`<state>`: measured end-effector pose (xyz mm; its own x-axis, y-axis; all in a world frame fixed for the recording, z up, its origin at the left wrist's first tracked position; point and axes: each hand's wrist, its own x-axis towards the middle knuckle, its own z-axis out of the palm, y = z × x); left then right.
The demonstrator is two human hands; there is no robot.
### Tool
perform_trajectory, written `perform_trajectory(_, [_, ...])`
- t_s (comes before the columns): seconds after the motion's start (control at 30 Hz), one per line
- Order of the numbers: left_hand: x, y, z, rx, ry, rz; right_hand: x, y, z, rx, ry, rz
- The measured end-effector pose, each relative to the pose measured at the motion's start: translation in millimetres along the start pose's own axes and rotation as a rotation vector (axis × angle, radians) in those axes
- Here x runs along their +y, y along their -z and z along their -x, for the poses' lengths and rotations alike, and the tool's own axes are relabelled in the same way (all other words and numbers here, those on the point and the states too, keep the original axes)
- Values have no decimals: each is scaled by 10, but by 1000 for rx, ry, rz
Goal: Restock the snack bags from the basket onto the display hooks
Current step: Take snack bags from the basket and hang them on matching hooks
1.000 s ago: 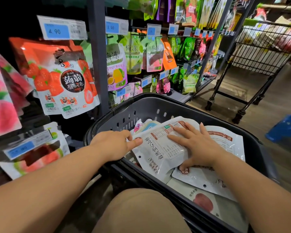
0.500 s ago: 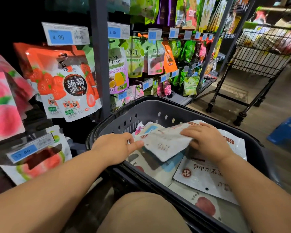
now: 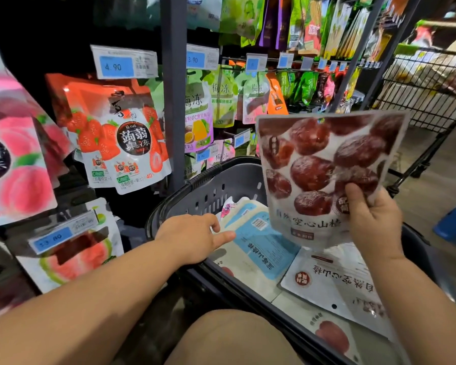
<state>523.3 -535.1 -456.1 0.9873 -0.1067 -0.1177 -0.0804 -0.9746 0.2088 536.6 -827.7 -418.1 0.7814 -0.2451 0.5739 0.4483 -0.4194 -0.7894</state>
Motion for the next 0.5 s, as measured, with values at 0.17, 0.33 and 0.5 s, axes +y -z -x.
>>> perform_trajectory(0.17, [20,28,39,-12,-6,50,-10,-137,90,-88,-255,-131])
perform_trajectory(0.33, [31,51,58,-33,-23,101,45,-338,170,-169,-403,-136])
perform_trajectory(0.5, [78,104,114,-8,-81,151,5,-446,207,-230,-546,-332])
